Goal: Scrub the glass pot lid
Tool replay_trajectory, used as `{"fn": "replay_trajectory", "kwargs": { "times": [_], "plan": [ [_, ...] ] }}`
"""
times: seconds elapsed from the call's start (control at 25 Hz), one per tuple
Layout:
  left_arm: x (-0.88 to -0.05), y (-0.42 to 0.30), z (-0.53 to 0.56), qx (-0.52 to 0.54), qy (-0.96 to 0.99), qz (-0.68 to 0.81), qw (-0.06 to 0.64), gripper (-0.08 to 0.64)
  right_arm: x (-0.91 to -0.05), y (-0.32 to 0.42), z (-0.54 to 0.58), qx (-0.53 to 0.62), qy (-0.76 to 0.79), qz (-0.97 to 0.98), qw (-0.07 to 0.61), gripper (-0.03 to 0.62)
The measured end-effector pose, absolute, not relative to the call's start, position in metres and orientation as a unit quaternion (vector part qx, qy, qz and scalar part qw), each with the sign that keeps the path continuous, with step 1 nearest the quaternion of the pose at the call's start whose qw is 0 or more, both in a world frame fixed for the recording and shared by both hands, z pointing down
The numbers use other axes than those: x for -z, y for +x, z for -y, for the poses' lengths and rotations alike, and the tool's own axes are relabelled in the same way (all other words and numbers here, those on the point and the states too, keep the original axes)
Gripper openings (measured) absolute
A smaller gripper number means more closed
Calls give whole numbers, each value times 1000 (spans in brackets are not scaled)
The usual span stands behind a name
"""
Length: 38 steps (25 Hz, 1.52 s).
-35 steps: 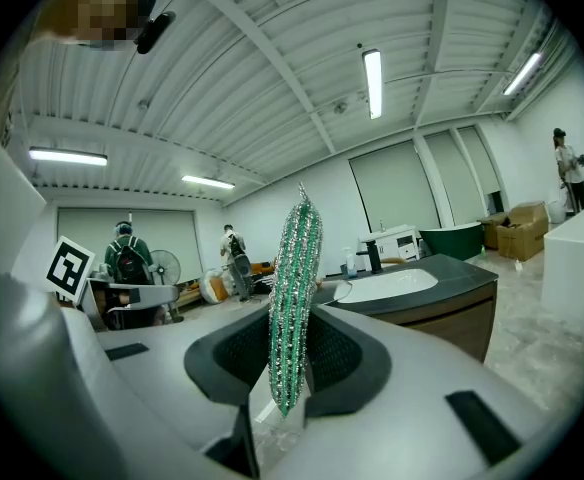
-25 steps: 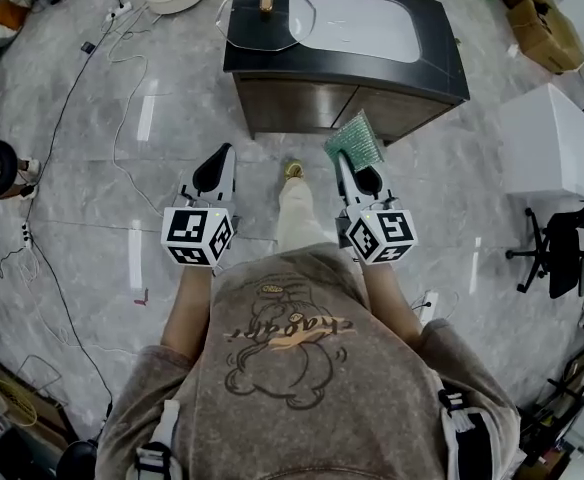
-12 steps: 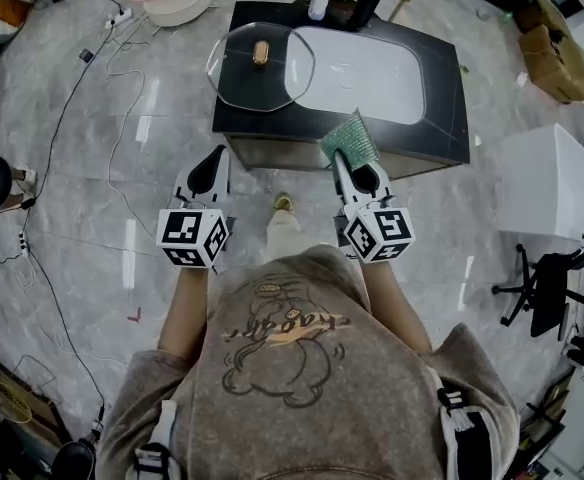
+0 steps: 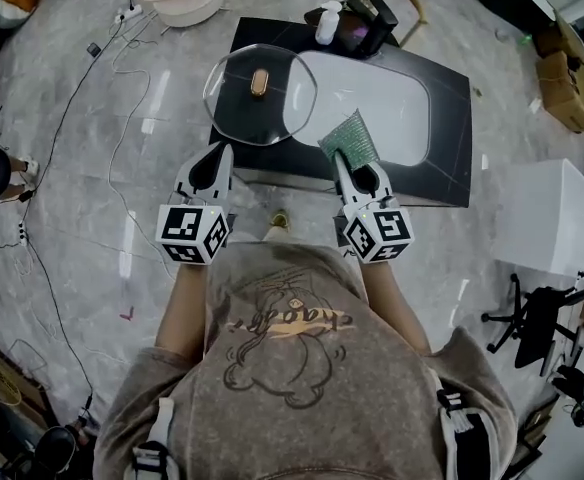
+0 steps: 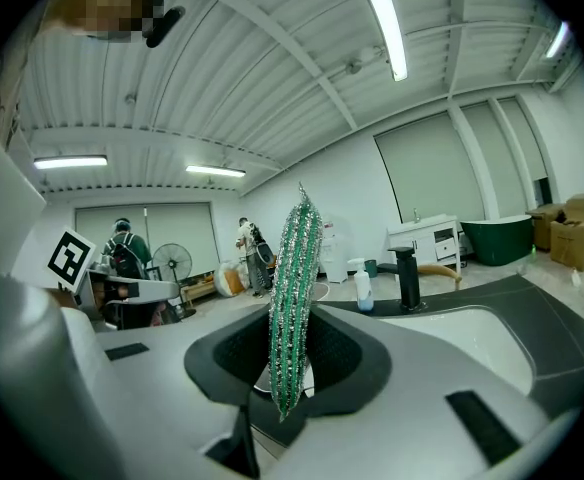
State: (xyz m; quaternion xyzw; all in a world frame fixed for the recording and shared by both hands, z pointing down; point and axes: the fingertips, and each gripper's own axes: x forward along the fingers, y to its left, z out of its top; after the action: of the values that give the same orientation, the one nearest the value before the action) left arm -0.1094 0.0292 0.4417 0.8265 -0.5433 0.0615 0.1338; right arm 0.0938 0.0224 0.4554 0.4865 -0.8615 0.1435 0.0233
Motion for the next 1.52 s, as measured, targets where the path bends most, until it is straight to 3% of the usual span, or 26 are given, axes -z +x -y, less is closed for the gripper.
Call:
{"fn": "replay_trajectory", "kwargs": {
  "times": [1.24, 1.52],
  "plan": [
    [-444, -140, 94, -75, 861, 485, 137, 13, -462, 45, 74, -151, 517, 842, 38, 94],
    [-461, -132, 106, -90, 856, 482, 163, 150, -461, 47, 91, -151, 505, 849, 40, 94]
  ]
}}
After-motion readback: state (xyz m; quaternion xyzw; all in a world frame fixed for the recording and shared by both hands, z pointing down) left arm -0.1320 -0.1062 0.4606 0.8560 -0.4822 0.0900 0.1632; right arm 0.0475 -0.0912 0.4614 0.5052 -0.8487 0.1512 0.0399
